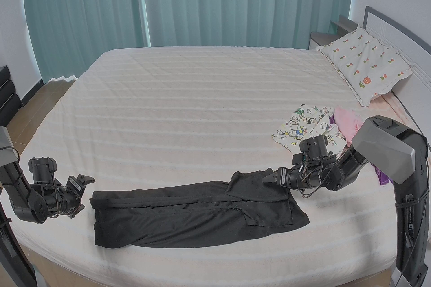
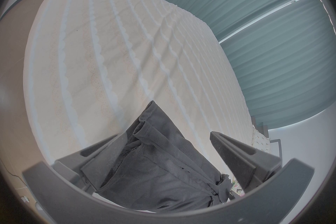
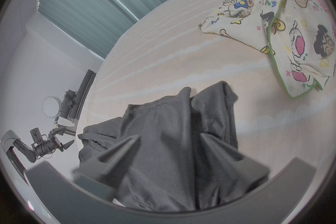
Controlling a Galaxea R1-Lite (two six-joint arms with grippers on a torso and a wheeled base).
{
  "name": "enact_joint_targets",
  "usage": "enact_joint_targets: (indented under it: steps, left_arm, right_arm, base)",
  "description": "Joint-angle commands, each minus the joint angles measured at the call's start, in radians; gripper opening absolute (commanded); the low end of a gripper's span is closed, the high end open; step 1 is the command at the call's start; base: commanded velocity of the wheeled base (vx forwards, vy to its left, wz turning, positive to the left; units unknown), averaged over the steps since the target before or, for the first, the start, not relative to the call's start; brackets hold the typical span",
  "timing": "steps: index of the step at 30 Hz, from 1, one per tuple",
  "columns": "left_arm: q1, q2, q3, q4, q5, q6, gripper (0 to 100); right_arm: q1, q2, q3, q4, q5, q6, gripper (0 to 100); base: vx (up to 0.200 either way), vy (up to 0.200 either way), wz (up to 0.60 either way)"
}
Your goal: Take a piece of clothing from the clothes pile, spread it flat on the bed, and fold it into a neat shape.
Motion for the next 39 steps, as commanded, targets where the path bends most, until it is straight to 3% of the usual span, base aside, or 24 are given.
enact_joint_targets:
  steps: [1, 10, 11, 22, 27, 32, 34, 35, 39]
  left_arm:
    - [0.0, 0.003, 0.0, 0.0, 0.0, 0.0, 100]
    - [0.0, 0.003, 0.001, 0.0, 0.005, 0.001, 100]
    - [0.0, 0.001, 0.001, 0.0, 0.005, 0.001, 100]
    - [0.0, -0.008, 0.013, 0.001, 0.009, 0.009, 100]
    - [0.0, -0.008, 0.023, 0.001, 0.009, 0.007, 100]
    - [-0.001, 0.003, 0.024, 0.003, 0.009, 0.007, 100]
    - [-0.004, 0.003, 0.026, 0.003, 0.008, 0.007, 100]
    - [-0.013, 0.003, 0.033, 0.001, 0.009, 0.009, 100]
    - [-0.021, 0.0, 0.033, 0.0, 0.012, 0.016, 100]
  right_arm:
    - [-0.008, 0.032, -0.011, 0.0, 0.0, 0.0, 0]
    - [-0.046, 0.004, 0.033, -0.007, -0.02, 0.002, 0]
    - [-0.046, 0.004, 0.035, -0.008, -0.02, 0.002, 100]
    - [-0.045, -0.059, 0.052, -0.016, -0.02, 0.013, 100]
    - [-0.058, -0.201, 0.195, -0.017, -0.028, 0.074, 100]
    - [-0.065, -0.323, 0.372, -0.039, -0.077, 0.177, 100]
    - [-0.068, -0.346, 0.406, -0.051, -0.083, 0.213, 100]
    - [-0.08, -0.366, 0.455, -0.08, -0.085, 0.272, 100]
    - [-0.103, -0.359, 0.5, -0.142, -0.077, 0.313, 100]
  base:
    - [0.0, 0.0, 0.0]
    - [0.0, 0.0, 0.0]
    - [0.0, 0.0, 0.0]
    - [0.0, 0.0, 0.0]
    - [-0.04, 0.0, 0.0]
    - [-0.2, 0.0, 0.0]
    - [-0.2, 0.0, 0.0]
    - [0.0, 0.0, 0.0]
    - [0.0, 0.0, 0.0]
